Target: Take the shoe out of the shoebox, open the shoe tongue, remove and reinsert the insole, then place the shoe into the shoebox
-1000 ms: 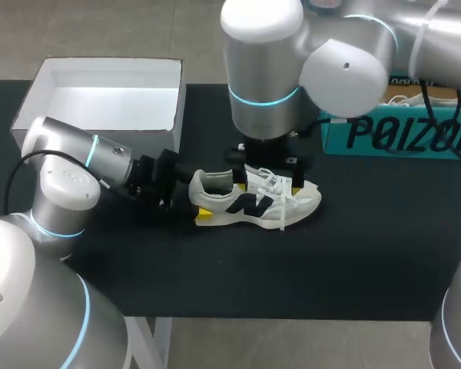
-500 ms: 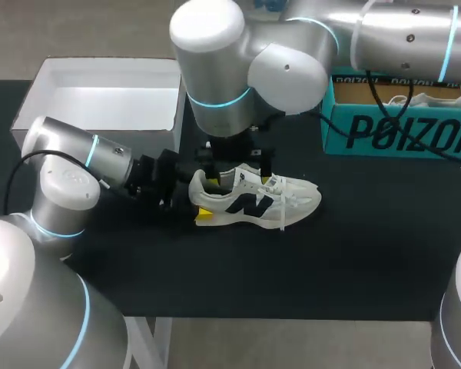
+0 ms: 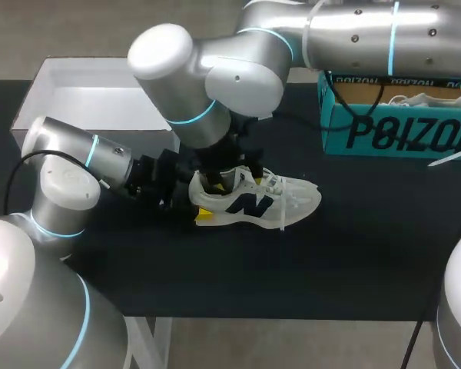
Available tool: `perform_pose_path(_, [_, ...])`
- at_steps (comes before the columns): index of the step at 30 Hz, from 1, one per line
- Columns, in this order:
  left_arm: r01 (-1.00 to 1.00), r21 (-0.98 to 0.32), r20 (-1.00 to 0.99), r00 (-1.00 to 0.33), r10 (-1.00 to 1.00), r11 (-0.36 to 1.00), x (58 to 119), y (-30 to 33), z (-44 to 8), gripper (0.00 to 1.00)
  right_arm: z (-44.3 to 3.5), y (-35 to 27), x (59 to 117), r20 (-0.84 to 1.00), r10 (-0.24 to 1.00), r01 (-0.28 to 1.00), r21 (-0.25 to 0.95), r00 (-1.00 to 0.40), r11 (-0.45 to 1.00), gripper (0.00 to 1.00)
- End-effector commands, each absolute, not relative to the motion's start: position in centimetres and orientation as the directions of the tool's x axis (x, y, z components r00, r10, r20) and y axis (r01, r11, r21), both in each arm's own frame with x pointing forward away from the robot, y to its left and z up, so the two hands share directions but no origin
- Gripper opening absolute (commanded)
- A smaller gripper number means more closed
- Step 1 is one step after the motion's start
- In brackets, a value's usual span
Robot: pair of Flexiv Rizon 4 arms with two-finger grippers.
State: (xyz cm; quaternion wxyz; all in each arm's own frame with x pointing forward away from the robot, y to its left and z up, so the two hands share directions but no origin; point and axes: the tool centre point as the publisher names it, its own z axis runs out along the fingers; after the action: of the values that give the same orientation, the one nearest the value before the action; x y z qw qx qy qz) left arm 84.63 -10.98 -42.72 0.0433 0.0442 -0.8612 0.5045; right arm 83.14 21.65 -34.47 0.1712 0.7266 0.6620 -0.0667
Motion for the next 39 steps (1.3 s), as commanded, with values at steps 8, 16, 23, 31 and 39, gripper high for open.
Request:
perform_pose_path(8, [-0.119,-0.865,0.119,-0.992,-0.032,0.487,84.6,-11.0,-42.9,0.0,-34.3,19.2,84.1,-0.362,0.92,0.982,0.161,0.148,-0.095,0.47])
perform_pose_path(16, [-0.119,-0.865,0.119,-0.992,-0.032,0.487,84.6,-11.0,-42.9,0.0,-33.7,17.1,84.6,-0.359,0.917,0.98,0.154,0.174,-0.125,0.0])
perform_pose_path(23, [-0.119,-0.865,0.119,-0.992,-0.032,0.487,84.6,-11.0,-42.9,0.0,-32.4,15.0,85.9,-0.344,0.92,0.977,0.163,0.188,-0.138,0.0])
perform_pose_path(31, [-0.119,-0.865,0.119,-0.992,-0.032,0.487,84.6,-11.0,-42.9,0.0,-33.0,11.0,87.3,-0.362,0.903,0.969,0.162,0.232,-0.184,0.0])
perform_pose_path(39, [-0.119,-0.865,0.119,-0.992,-0.032,0.487,84.6,-11.0,-42.9,0.0,-35.2,8.6,87.4,-0.365,0.895,0.965,0.135,0.259,-0.224,0.0])
